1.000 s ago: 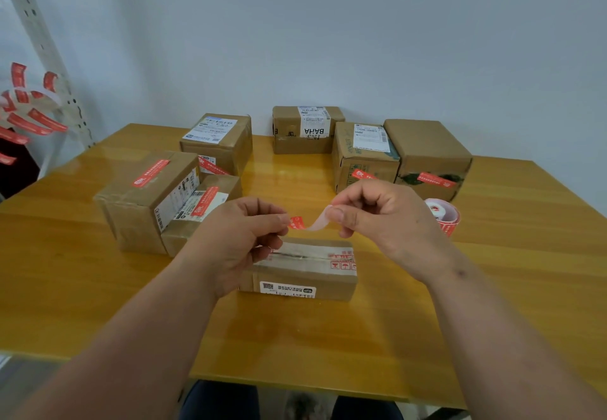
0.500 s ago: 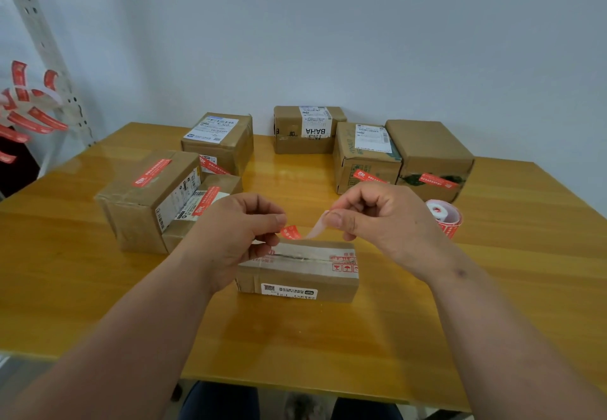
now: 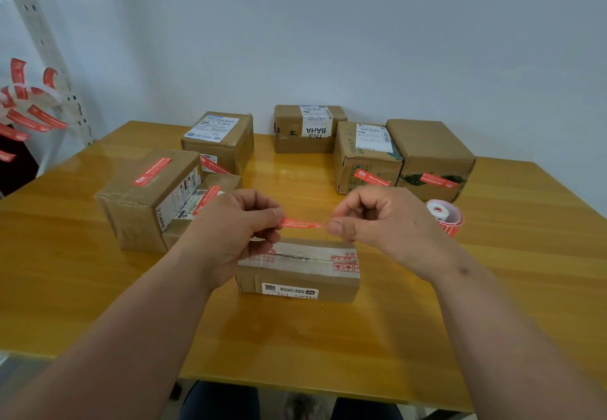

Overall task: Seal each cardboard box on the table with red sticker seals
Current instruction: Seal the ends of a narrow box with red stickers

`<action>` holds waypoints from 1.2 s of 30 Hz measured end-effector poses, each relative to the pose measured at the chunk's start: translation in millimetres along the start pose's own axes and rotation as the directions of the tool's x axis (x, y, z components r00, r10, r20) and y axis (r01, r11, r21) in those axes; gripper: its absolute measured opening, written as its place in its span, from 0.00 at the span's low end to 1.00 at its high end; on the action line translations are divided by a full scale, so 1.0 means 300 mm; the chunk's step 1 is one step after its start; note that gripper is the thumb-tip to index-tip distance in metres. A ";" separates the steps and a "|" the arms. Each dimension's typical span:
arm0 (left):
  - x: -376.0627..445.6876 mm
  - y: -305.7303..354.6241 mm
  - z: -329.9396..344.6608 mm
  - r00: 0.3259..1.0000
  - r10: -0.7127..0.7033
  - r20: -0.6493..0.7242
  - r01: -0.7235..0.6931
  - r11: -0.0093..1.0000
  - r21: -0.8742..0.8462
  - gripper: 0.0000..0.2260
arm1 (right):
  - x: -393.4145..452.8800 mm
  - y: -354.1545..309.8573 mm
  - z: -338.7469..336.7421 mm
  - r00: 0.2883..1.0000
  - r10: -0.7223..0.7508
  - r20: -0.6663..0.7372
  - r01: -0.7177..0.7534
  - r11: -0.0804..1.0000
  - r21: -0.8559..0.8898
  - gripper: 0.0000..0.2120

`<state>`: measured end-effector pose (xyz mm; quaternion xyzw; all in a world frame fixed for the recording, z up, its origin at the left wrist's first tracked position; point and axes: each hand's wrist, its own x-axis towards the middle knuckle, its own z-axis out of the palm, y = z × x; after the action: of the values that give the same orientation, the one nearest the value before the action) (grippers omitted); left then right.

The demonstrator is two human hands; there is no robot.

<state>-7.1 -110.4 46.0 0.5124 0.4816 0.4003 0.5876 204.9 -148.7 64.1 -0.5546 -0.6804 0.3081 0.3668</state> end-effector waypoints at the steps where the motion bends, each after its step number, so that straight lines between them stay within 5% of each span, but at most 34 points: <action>1: 0.004 -0.003 -0.004 0.999 0.019 -0.035 -0.019 1.000 -0.014 0.02 | -0.003 0.007 -0.003 0.999 0.029 0.043 -0.029 1.000 0.002 0.11; 5: 0.014 -0.016 -0.012 0.966 0.166 -0.199 -0.149 0.984 0.095 0.02 | -0.012 0.034 -0.006 0.988 0.098 0.120 -0.104 0.994 0.040 0.10; 8: -0.003 -0.018 0.001 0.920 0.310 -0.241 -0.247 0.934 0.260 0.03 | -0.010 0.043 0.018 0.986 0.148 0.075 -0.160 0.967 0.198 0.20; 12: -0.034 -0.015 0.039 0.806 0.559 -0.193 -0.348 0.712 0.610 0.03 | 0.004 0.007 0.067 0.975 0.219 0.045 -0.223 0.937 0.271 0.35; 16: -0.037 -0.024 0.054 0.730 0.675 -0.104 -0.448 0.588 0.674 0.03 | 0.022 -0.029 0.108 0.975 0.223 -0.005 -0.219 0.963 0.154 0.24; 19: -0.033 -0.024 0.054 0.773 0.612 -0.167 -0.392 0.667 0.633 0.03 | 0.031 -0.015 0.119 0.975 0.217 -0.044 -0.210 0.971 0.117 0.07; 25: -0.005 -0.052 0.036 0.885 0.414 -0.214 -0.213 0.767 0.605 0.04 | 0.030 0.017 0.117 0.969 0.241 -0.057 -0.236 0.968 0.080 0.01; 30: 0.001 -0.076 0.039 0.921 0.355 -0.163 -0.146 0.700 0.699 0.04 | 0.043 0.031 0.145 0.978 0.196 -0.067 -0.206 0.957 -0.207 0.04; 36: 0.009 -0.108 0.065 0.938 0.325 -0.119 -0.048 0.463 0.885 0.03 | 0.042 0.043 0.180 0.987 0.149 -0.065 -0.162 0.879 -0.449 0.06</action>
<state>11.8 -117.2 13.8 0.7285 0.6330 0.2293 0.1263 165.0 -134.6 26.2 -0.6817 -0.6814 0.1617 0.2114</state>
